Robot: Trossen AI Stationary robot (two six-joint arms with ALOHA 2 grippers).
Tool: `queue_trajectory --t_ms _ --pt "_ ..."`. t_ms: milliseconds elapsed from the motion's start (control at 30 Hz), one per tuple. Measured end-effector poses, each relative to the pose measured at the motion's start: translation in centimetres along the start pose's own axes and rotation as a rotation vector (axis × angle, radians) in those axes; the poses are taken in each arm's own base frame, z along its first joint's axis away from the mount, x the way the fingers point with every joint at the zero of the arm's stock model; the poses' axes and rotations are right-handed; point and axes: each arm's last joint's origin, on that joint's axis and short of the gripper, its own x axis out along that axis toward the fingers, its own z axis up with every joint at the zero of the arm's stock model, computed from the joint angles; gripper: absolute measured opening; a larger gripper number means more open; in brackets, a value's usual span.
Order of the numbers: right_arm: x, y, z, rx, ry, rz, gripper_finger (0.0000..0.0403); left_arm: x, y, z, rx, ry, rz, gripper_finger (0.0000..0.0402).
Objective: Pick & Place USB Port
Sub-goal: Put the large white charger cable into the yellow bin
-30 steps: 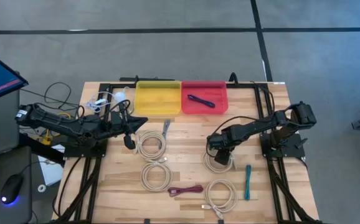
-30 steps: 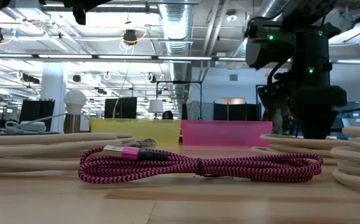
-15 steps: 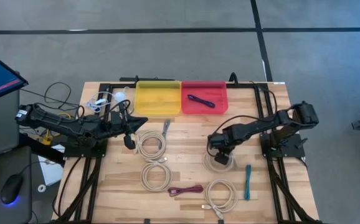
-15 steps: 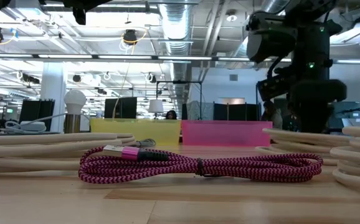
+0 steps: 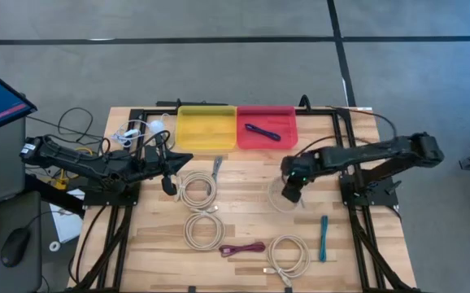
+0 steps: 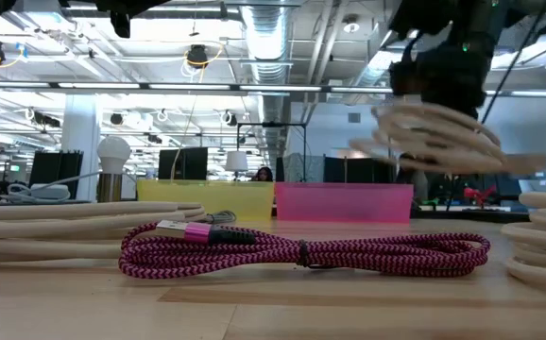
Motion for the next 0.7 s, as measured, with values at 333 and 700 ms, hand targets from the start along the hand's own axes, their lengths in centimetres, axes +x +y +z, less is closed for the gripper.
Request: queue_trajectory --t_ms 333,700 --pt "-6.0 -2.5 1.2 0.123 -0.273 0.045 0.0015 0.0 0.0 0.0 0.000 0.000 0.000 0.0011" --pt "-10.5 -2.5 3.3 0.110 -0.488 0.071 0.0015 0.0 0.0 0.0 -0.001 -0.001 0.000 0.0011"
